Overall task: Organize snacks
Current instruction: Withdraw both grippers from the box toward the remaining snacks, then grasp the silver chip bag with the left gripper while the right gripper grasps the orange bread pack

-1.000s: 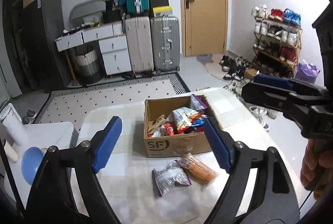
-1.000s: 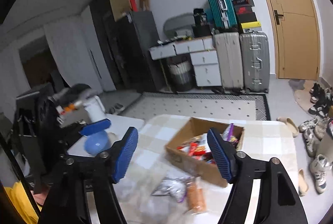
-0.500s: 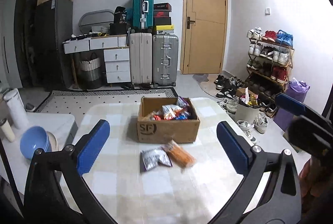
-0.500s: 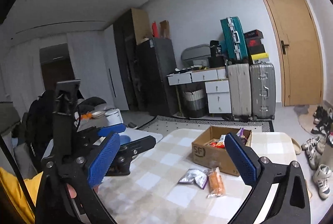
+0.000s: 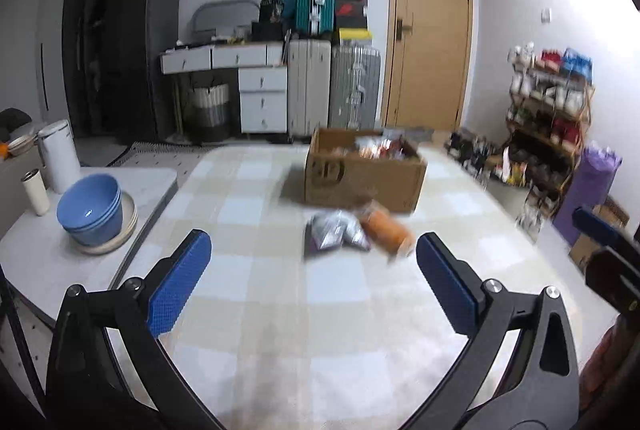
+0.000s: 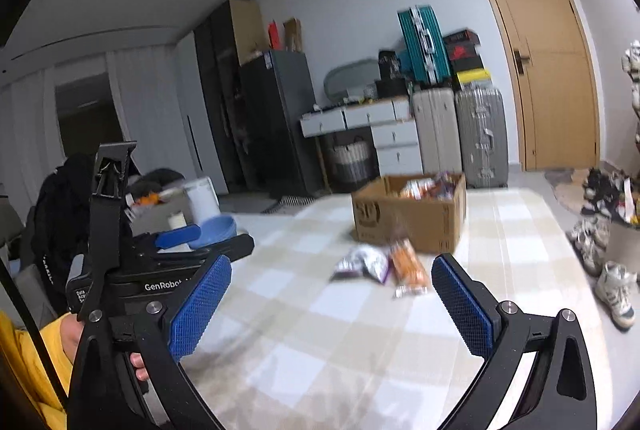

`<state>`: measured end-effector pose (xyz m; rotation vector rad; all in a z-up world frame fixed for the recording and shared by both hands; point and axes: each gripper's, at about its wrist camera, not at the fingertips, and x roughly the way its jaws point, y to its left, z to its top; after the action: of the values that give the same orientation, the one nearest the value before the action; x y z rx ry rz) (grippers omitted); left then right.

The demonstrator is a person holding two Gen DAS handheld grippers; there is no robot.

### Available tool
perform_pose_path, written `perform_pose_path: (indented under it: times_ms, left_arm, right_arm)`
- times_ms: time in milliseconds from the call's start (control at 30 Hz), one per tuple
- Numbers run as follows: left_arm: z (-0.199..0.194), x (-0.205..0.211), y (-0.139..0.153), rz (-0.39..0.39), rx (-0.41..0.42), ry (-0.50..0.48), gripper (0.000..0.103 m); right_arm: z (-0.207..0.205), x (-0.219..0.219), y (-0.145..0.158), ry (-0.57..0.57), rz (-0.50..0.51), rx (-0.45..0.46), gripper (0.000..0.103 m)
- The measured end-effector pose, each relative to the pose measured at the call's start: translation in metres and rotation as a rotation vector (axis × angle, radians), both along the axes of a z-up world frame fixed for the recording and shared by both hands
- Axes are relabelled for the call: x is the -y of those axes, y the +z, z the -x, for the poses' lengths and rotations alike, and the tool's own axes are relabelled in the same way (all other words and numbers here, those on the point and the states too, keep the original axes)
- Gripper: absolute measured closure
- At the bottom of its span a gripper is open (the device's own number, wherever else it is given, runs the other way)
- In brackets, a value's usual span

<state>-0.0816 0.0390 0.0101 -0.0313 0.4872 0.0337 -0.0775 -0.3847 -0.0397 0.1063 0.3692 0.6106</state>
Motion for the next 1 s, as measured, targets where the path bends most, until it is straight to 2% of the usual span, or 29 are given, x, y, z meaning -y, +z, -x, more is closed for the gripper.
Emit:
perform_pose_path:
  times_ms: [167, 300, 600, 700, 833, 1000]
  left_arm:
    - [-0.02, -0.008, -0.03, 0.067, -0.095, 0.0, 0.0]
    - [-0.042, 0.002, -0.037, 0.045, -0.115, -0.012, 0.0]
    - [-0.086, 0.01, -0.061, 0.056, -0.197, -0.028, 0.0]
    - [-0.103, 0.007, -0.075, 0.07, -0.235, -0.017, 0.0]
    - [-0.13, 0.003, -0.098, 0.075, -0.287, -0.006, 0.0]
    - [-0.166, -0.001, -0.122, 0.081, -0.346, 0.012, 0.0]
  right_arm:
    - [-0.013, -0.004, -0.012, -0.008, 0.003, -0.042, 0.001]
    - [-0.023, -0.009, -0.017, -0.002, 0.017, -0.059, 0.001]
    - [-0.054, -0.018, -0.04, 0.002, 0.043, -0.137, 0.001]
    - [-0.07, -0.021, -0.05, 0.007, 0.046, -0.178, 0.001]
    - [-0.096, -0.027, -0.061, -0.014, 0.105, -0.205, 0.001]
    - [-0.143, -0.026, -0.077, -0.041, 0.106, -0.285, 0.001]
